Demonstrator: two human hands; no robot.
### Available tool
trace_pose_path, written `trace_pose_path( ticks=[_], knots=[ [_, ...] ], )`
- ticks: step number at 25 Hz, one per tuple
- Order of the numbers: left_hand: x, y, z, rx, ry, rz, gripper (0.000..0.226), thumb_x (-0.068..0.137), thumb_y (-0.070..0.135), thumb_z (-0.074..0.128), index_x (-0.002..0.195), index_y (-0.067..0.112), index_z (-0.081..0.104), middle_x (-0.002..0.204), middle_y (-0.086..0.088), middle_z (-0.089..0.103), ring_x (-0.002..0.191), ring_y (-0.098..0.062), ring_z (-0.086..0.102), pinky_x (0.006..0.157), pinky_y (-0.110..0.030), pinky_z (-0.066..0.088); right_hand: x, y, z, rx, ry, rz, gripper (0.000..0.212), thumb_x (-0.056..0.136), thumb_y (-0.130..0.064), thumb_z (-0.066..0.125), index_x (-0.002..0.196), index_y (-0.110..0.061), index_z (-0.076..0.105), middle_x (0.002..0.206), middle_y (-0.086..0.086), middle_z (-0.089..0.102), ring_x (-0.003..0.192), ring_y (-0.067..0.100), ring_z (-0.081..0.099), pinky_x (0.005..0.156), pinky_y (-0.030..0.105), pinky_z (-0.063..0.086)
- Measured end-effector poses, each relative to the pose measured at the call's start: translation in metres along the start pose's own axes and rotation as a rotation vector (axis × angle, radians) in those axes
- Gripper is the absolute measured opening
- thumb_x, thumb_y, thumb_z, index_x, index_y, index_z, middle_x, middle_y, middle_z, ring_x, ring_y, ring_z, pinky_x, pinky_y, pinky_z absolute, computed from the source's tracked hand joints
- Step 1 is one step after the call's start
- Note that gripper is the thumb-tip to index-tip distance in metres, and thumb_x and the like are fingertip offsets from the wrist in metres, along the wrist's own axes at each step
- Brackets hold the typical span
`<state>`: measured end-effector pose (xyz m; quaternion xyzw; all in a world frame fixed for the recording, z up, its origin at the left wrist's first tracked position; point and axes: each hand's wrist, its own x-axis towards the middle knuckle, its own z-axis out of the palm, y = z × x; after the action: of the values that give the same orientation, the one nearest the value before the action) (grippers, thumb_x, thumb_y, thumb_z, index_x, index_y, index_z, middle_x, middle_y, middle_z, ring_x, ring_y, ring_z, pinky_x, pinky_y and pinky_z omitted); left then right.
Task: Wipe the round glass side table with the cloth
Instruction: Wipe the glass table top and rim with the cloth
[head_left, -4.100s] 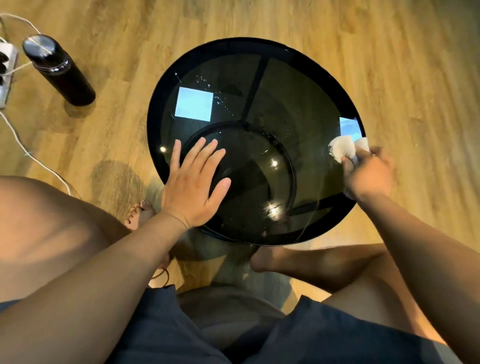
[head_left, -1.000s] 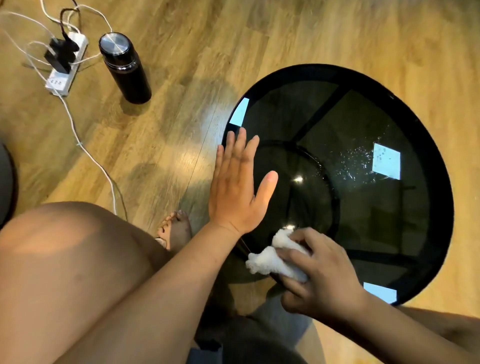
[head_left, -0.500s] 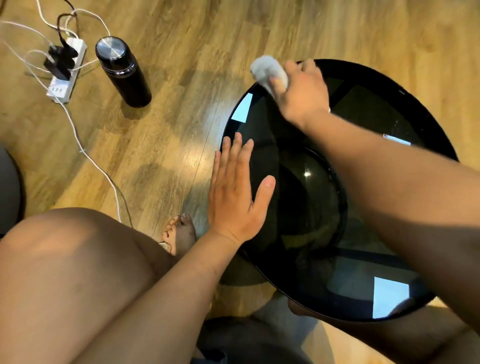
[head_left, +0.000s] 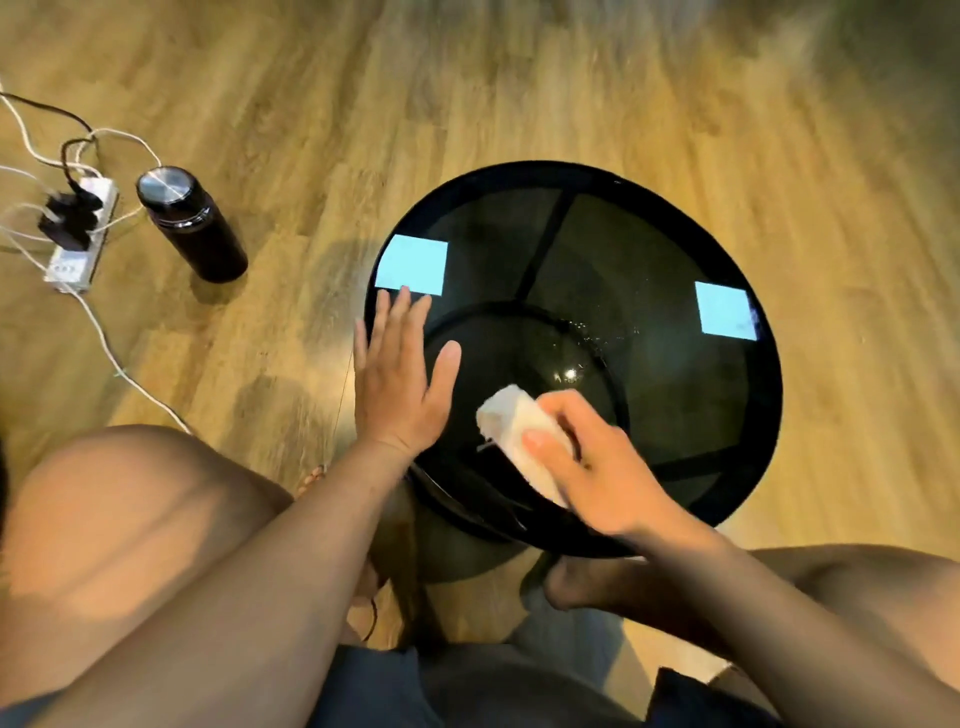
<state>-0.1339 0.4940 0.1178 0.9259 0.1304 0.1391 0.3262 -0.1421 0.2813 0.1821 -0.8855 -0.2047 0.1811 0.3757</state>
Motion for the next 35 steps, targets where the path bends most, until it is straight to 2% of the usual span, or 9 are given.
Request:
trace_pose_path(
  ticks=[4, 6, 10, 13, 17, 21, 27, 33, 35],
  knots=[
    [-0.017, 0.008, 0.007, 0.089, -0.057, 0.077, 0.063, 0.098, 0.052, 0.021, 0.148, 0.017, 0.037, 0.161, -0.009, 0.031, 0.153, -0.025, 0.014, 0.124, -0.052, 0.007, -0.001, 0.002, -0.046, 1.193, 0.105, 0.438, 0.034, 0.096, -0.040, 0.050, 0.112, -0.016, 0.068, 0.107, 0.006, 0.072, 0.108, 0.027, 0.064, 0.092, 0.040, 0.051],
    [-0.022, 0.010, 0.009, 0.095, -0.064, 0.091, 0.062, 0.099, 0.052, 0.022, 0.148, 0.017, 0.037, 0.161, -0.009, 0.031, 0.153, -0.025, 0.013, 0.125, -0.051, 0.007, -0.013, 0.001, -0.051, 1.375, 0.047, 0.450, 0.054, 0.089, -0.053, 0.056, 0.121, -0.010, 0.062, 0.115, 0.013, 0.069, 0.110, 0.030, 0.063, 0.099, 0.046, 0.047],
    [-0.021, 0.010, 0.010, 0.109, -0.059, 0.082, 0.062, 0.099, 0.052, 0.024, 0.148, 0.015, 0.037, 0.160, -0.009, 0.032, 0.153, -0.025, 0.013, 0.125, -0.048, 0.006, -0.017, 0.004, -0.045, 1.057, 0.066, 0.443, 0.037, 0.085, -0.013, 0.070, 0.121, -0.013, 0.061, 0.114, 0.013, 0.071, 0.104, 0.028, 0.069, 0.092, 0.045, 0.054],
    [-0.023, 0.010, 0.011, 0.119, -0.057, 0.092, 0.062, 0.099, 0.051, 0.024, 0.147, 0.014, 0.037, 0.160, -0.010, 0.033, 0.153, -0.026, 0.015, 0.125, -0.049, 0.007, -0.014, 0.013, -0.061, 0.874, 0.035, 0.431, 0.043, 0.081, -0.009, 0.066, 0.123, -0.019, 0.059, 0.112, 0.009, 0.072, 0.105, 0.027, 0.068, 0.092, 0.044, 0.054],
    [-0.021, 0.012, 0.010, 0.158, -0.072, 0.100, 0.061, 0.098, 0.050, 0.026, 0.147, 0.015, 0.038, 0.159, -0.010, 0.035, 0.153, -0.027, 0.017, 0.124, -0.052, 0.007, -0.018, 0.036, -0.064, 0.015, 0.500, 0.398, 0.061, 0.089, -0.023, 0.059, 0.147, -0.021, 0.037, 0.138, 0.003, 0.053, 0.125, 0.020, 0.051, 0.102, 0.035, 0.043],
    [-0.021, 0.010, 0.011, 0.338, -0.139, 0.168, 0.065, 0.099, 0.057, 0.016, 0.151, 0.021, 0.030, 0.163, -0.009, 0.026, 0.154, -0.028, 0.010, 0.123, -0.056, 0.001, -0.042, 0.046, 0.020, -0.632, 0.088, 0.169, 0.061, 0.098, -0.050, 0.027, 0.154, -0.027, 0.023, 0.162, 0.012, 0.020, 0.150, 0.036, 0.007, 0.121, 0.047, 0.004],
    [-0.019, 0.008, 0.014, 0.408, -0.175, 0.196, 0.069, 0.098, 0.061, 0.008, 0.153, 0.024, 0.024, 0.165, -0.009, 0.021, 0.154, -0.029, 0.008, 0.121, -0.059, 0.001, 0.019, 0.128, -0.067, -0.841, 0.218, 0.064, 0.053, 0.102, -0.036, 0.020, 0.150, -0.021, 0.037, 0.156, 0.012, 0.036, 0.146, 0.029, 0.028, 0.121, 0.044, 0.017],
    [-0.018, 0.010, 0.011, 0.354, -0.169, 0.175, 0.070, 0.097, 0.061, 0.011, 0.154, 0.022, 0.026, 0.164, -0.009, 0.022, 0.154, -0.030, 0.009, 0.121, -0.061, 0.003, 0.084, 0.146, -0.109, -0.674, 0.399, 0.412, 0.053, 0.103, -0.041, 0.021, 0.150, -0.022, 0.037, 0.156, 0.012, 0.035, 0.146, 0.032, 0.025, 0.121, 0.041, 0.012],
    [-0.017, 0.010, 0.010, 0.328, -0.159, 0.161, 0.071, 0.097, 0.061, 0.011, 0.154, 0.022, 0.027, 0.165, -0.009, 0.022, 0.154, -0.030, 0.010, 0.121, -0.061, 0.004, 0.073, 0.117, -0.080, -0.623, 0.427, 0.368, 0.051, 0.103, -0.042, 0.023, 0.146, -0.024, 0.043, 0.154, 0.008, 0.040, 0.145, 0.034, 0.026, 0.120, 0.042, 0.016]
  ],
)
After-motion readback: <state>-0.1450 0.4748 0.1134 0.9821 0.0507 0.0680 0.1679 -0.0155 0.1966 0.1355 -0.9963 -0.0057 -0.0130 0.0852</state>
